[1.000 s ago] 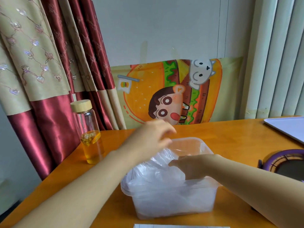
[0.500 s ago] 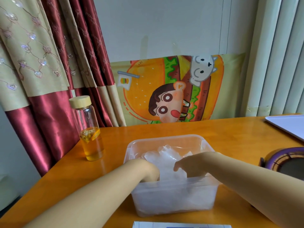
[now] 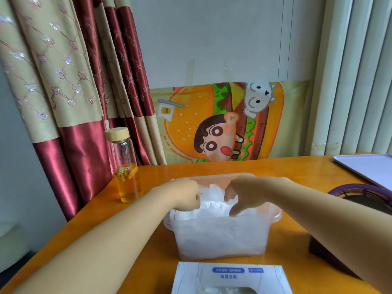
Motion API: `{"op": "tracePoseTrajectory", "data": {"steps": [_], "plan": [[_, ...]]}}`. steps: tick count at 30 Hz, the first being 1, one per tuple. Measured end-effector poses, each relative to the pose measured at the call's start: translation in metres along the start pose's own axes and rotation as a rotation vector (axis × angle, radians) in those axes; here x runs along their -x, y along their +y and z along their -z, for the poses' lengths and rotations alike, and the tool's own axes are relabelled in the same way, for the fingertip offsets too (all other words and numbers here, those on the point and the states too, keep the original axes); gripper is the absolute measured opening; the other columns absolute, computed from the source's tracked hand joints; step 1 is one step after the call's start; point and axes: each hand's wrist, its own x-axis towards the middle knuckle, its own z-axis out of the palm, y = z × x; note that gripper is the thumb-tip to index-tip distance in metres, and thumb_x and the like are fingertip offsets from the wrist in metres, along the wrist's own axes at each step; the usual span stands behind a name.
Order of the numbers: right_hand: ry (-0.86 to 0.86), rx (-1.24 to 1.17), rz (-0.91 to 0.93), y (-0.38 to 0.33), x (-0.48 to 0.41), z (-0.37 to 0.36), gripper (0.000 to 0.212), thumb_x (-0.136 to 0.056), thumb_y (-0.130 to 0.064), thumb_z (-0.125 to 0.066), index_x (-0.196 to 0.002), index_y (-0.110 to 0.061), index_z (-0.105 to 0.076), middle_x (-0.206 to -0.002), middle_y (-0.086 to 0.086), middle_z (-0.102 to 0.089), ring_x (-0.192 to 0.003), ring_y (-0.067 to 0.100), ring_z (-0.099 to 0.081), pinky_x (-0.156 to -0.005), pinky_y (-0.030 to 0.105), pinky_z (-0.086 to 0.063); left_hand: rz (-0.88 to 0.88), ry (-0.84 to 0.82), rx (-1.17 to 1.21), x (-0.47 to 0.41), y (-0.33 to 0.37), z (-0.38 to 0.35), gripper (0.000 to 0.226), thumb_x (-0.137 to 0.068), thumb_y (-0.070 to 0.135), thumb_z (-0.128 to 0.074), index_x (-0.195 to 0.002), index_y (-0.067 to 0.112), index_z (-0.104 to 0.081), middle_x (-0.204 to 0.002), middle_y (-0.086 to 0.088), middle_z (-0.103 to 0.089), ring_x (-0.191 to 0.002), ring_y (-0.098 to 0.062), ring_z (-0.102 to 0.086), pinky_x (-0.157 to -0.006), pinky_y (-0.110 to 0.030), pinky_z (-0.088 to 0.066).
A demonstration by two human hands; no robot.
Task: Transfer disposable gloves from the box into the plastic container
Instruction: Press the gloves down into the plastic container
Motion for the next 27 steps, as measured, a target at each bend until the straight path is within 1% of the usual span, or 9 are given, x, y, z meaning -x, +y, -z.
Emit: {"op": "tracePoseTrajectory", "data": {"steps": [3,7,12,15,17,19,22,25,27], "plan": [[0.089,-0.038,0.023,-0.009,0.016,0.004,0.046,-0.088,-0.037,-0.064,-0.130,-0.019,-0.056,-0.129,-0.002,-0.059,-0.113,0.018,-0.057,-0.098,0.033,-0.045,-0.019,0.058,0.198,0.017,-0.008,0.003,0.020,-0.091,0.027,-0.057,-0.100,0.022,-0.074,-0.096,0.011,-0.067,-0.091,-0.013,-0.063,-0.085,-0.036,-0.054],[0.135,-0.050,0.049,-0.020,0.028,0.002,0.035,-0.093,-0.029,-0.058,-0.127,-0.021,-0.059,-0.126,-0.004,-0.062,-0.112,0.015,-0.059,-0.099,0.034,-0.046,-0.033,0.152,0.305,0.029,-0.014,-0.003,0.016,-0.091,0.019,-0.061,-0.103,0.022,-0.071,-0.093,0.014,-0.061,-0.091,-0.005,-0.057,-0.080,-0.020,-0.044],[0.103,-0.042,0.021,-0.017,0.018,-0.004,0.033,-0.096,-0.024,-0.054,-0.128,-0.022,-0.059,-0.129,-0.005,-0.061,-0.118,0.016,-0.055,-0.103,0.032,-0.042,-0.023,0.200,0.167,0.021,-0.007,-0.015,0.017,-0.092,0.018,-0.054,-0.098,0.032,-0.064,-0.083,0.016,-0.055,-0.091,-0.013,-0.050,-0.083,-0.028,-0.040],[0.056,-0.048,-0.004,-0.012,0.002,-0.006,0.037,-0.096,-0.021,-0.054,-0.133,-0.020,-0.054,-0.130,-0.002,-0.060,-0.119,0.017,-0.054,-0.102,0.030,-0.041,-0.027,0.110,0.109,0.008,-0.002,-0.019,0.034,-0.092,0.011,-0.049,-0.120,0.026,-0.062,-0.107,0.003,-0.062,-0.092,-0.018,-0.051,-0.071,-0.022,-0.041],[0.029,-0.062,-0.018,-0.009,-0.009,-0.008,0.044,-0.095,-0.019,-0.055,-0.138,-0.018,-0.047,-0.131,0.000,-0.059,-0.120,0.019,-0.053,-0.101,0.030,-0.039,-0.032,0.026,0.080,-0.004,0.000,-0.024,0.052,-0.092,0.005,-0.047,-0.140,0.024,-0.047,-0.131,-0.004,-0.055,-0.108,-0.023,-0.054,-0.081,-0.024,-0.047],[-0.005,-0.065,-0.030,-0.008,-0.020,-0.010,0.052,-0.094,-0.020,-0.057,-0.143,-0.019,-0.040,-0.133,0.000,-0.057,-0.123,0.021,-0.050,-0.103,0.031,-0.036,-0.034,-0.032,0.013,-0.019,0.001,-0.030,0.061,-0.091,0.005,-0.051,-0.148,0.022,-0.034,-0.133,-0.004,-0.053,-0.116,-0.026,-0.053,-0.089,-0.027,-0.046],[-0.089,-0.067,-0.053,-0.001,-0.039,-0.016,0.063,-0.092,-0.020,-0.061,-0.147,-0.021,-0.030,-0.133,0.003,-0.055,-0.116,0.024,-0.054,-0.103,0.034,-0.042,-0.037,-0.122,-0.075,-0.045,0.003,-0.039,0.053,-0.089,0.011,-0.057,-0.140,0.014,-0.044,-0.120,-0.005,-0.059,-0.104,-0.027,-0.058,-0.090,-0.036,-0.052],[-0.224,-0.070,-0.101,0.002,-0.049,-0.025,0.070,-0.090,-0.014,-0.060,-0.149,-0.025,-0.023,-0.134,0.005,-0.050,-0.090,0.024,-0.061,-0.081,0.032,-0.056,-0.060,-0.255,-0.185,-0.061,0.006,-0.050,0.039,-0.092,0.016,-0.051,-0.131,0.015,-0.053,-0.126,-0.006,-0.058,-0.109,-0.029,-0.056,-0.094,-0.041,-0.048],[-0.301,-0.007,-0.118,0.003,-0.050,-0.029,0.070,-0.093,-0.009,-0.053,-0.151,-0.024,-0.018,-0.134,0.007,-0.050,-0.083,0.020,-0.055,-0.067,0.022,-0.052,-0.050,-0.347,-0.238,-0.064,0.006,-0.052,0.039,-0.093,0.015,-0.047,-0.131,0.012,-0.052,-0.127,-0.008,-0.058,-0.111,-0.031,-0.056,-0.089,-0.039,-0.046]]}}
